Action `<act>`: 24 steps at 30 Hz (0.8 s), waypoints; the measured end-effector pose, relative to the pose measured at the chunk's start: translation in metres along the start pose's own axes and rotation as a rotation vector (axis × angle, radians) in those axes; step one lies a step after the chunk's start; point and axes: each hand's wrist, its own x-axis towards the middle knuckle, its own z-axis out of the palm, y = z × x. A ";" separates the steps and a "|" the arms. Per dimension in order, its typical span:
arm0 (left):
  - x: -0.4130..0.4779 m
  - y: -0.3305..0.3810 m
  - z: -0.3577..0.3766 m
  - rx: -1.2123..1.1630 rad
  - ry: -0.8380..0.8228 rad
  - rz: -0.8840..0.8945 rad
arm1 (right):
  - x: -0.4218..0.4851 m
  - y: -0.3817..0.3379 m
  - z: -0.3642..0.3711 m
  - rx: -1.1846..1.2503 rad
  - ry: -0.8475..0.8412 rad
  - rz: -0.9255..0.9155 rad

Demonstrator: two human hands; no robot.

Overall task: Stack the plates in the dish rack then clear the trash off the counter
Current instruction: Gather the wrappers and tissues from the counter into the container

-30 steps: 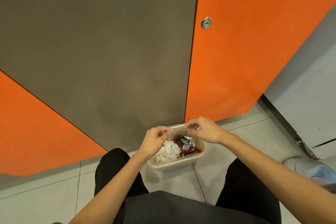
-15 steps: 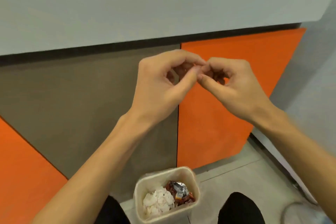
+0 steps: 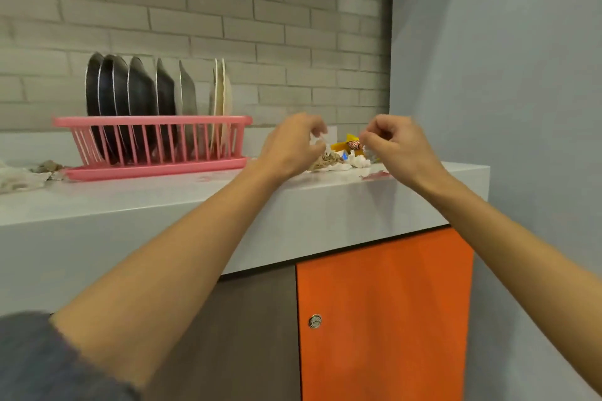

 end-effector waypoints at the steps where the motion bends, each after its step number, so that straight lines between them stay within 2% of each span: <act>1: 0.008 -0.008 0.011 0.116 -0.140 -0.032 | 0.011 0.007 0.003 -0.046 -0.015 0.047; 3: 0.018 -0.016 0.028 0.293 -0.436 -0.026 | 0.028 0.024 0.011 -0.107 -0.039 0.145; 5: 0.025 -0.017 0.039 0.242 -0.589 -0.029 | 0.040 0.042 0.021 -0.108 -0.064 0.244; 6: 0.026 -0.019 0.042 0.159 -0.607 -0.070 | 0.040 0.049 0.028 -0.106 -0.084 0.287; 9: 0.027 -0.026 0.038 0.106 -0.423 -0.123 | 0.047 0.056 0.036 -0.325 -0.179 0.234; 12: 0.021 -0.031 0.034 0.157 -0.320 -0.105 | 0.050 0.050 0.036 -0.419 -0.460 0.238; 14: 0.019 -0.031 0.033 0.156 -0.266 -0.102 | 0.048 0.048 0.036 -0.440 -0.573 0.244; 21: 0.013 -0.024 0.022 0.066 -0.070 -0.058 | 0.047 0.054 0.034 -0.395 -0.350 0.181; 24: 0.011 -0.024 0.023 0.026 -0.102 -0.052 | 0.042 0.050 0.033 -0.364 -0.357 0.165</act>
